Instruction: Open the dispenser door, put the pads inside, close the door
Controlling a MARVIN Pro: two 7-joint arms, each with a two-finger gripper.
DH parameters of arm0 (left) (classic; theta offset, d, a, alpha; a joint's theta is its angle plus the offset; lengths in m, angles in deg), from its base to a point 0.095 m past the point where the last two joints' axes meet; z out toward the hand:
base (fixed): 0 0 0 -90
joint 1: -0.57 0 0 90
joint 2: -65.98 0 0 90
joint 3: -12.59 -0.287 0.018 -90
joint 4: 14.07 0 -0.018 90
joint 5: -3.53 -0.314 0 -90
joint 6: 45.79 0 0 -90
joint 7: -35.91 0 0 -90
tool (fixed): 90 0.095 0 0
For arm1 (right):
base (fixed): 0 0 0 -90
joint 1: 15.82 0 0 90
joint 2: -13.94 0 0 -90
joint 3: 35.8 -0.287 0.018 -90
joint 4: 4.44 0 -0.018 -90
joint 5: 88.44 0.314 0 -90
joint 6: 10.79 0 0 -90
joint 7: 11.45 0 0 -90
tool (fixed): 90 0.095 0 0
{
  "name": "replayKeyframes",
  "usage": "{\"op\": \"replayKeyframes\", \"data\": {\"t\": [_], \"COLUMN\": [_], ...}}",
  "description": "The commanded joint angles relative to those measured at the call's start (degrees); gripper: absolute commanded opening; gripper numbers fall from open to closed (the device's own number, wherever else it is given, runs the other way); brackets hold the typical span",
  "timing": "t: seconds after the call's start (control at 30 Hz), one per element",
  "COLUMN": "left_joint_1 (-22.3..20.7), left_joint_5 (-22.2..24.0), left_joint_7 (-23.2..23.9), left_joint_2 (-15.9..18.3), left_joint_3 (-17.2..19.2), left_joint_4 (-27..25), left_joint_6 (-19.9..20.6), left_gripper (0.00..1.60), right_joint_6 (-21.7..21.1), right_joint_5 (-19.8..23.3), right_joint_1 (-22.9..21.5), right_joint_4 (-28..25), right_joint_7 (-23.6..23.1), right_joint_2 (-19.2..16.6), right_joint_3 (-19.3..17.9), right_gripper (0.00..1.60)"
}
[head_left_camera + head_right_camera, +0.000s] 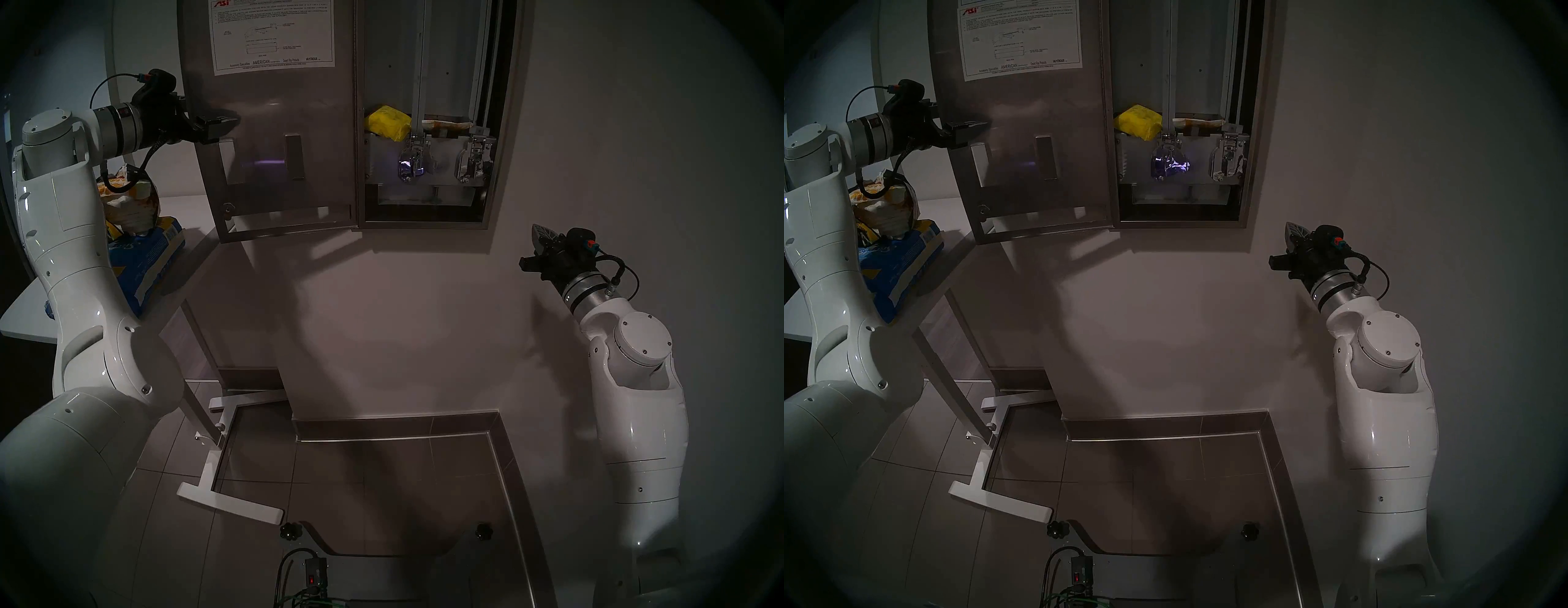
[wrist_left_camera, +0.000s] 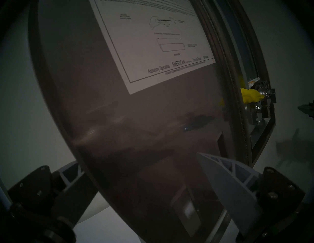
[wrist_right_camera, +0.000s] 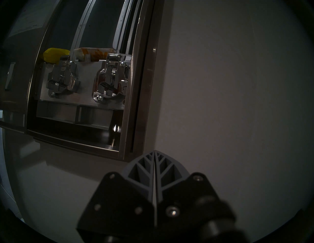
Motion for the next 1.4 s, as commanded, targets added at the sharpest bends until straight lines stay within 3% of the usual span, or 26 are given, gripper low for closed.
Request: {"op": "replayKeyframes", "data": {"t": [0.0,0.2,0.43,0.7,1.13,1.37], "left_joint_1": [0.5,3.7,5.6,7.5,12.5,10.1], "left_joint_5": [1.3,5.2,12.0,17.2,24.6,29.7], "left_joint_7": [4.2,2.3,-2.7,-5.2,-12.1,-14.9], "left_joint_2": [0.3,-1.0,-3.6,-4.9,-4.0,-3.1], "left_joint_3": [-0.3,-0.9,-4.6,-7.7,-9.7,-9.6], "left_joint_4": [-6.1,-12.3,-16.9,-22.1,-31.9,-36.2], "left_joint_6": [3.1,8.1,9.9,12.4,19.6,18.8], "left_gripper": [1.6,1.6,1.6,1.6,1.6,1.6], "right_joint_6": [0.7,0.7,0.6,0.6,0.6,0.6], "right_joint_5": [-0.1,0.0,0.1,0.3,0.4,0.6], "right_joint_1": [-1.3,-1.3,-1.3,-1.3,-1.3,-1.3], "right_joint_4": [-2.0,-1.9,-1.7,-1.6,-1.6,-1.4], "right_joint_7": [0.0,0.0,0.1,0.2,0.3,0.3], "right_joint_2": [-0.4,-0.4,-0.5,-0.5,-0.7,-0.7], "right_joint_3": [-0.1,-0.1,-0.1,0.0,0.1,0.1], "right_gripper": [0.25,0.25,0.25,0.25,0.25,0.25]}}
